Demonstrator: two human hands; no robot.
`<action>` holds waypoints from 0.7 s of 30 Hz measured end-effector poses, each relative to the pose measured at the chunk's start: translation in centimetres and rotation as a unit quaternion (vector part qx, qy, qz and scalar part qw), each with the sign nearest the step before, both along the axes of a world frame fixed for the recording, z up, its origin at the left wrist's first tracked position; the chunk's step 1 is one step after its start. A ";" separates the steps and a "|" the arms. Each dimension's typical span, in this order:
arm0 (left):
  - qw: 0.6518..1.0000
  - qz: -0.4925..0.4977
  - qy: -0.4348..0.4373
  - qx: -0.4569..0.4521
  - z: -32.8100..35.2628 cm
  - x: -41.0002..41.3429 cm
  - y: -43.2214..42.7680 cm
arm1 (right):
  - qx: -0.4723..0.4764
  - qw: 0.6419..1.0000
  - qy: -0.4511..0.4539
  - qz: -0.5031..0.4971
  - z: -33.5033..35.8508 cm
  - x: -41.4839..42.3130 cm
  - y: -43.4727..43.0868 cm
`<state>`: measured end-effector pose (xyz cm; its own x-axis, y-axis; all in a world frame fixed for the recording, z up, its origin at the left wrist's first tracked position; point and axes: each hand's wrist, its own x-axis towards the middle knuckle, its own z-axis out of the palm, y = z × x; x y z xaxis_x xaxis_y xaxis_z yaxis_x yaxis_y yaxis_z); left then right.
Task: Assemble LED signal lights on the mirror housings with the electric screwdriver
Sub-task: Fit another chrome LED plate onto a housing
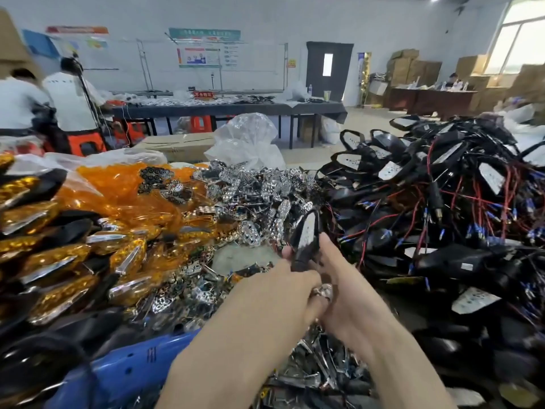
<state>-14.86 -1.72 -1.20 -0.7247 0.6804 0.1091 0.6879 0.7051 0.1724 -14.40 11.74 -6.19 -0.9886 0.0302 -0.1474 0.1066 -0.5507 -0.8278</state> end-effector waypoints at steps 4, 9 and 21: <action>0.991 -0.035 -0.131 -0.010 0.0 0.1 -0.6 | -0.104 0.993 0.024 -0.058 -0.6 -0.4 1.7; 0.981 -0.032 -0.190 -0.029 0.5 -0.2 -1.9 | -0.291 0.948 0.083 -0.094 -1.7 -0.1 2.9; 0.987 -0.018 -0.160 -0.023 -0.8 -1.2 -2.1 | -0.325 0.933 0.044 -0.151 -1.8 -1.0 2.0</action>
<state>-16.07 -3.85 -1.95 -0.6920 0.7057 -0.1520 0.6289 0.6928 0.3530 -15.35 13.77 -8.03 -0.9587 0.2416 -0.1500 -0.1873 -0.9332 -0.3067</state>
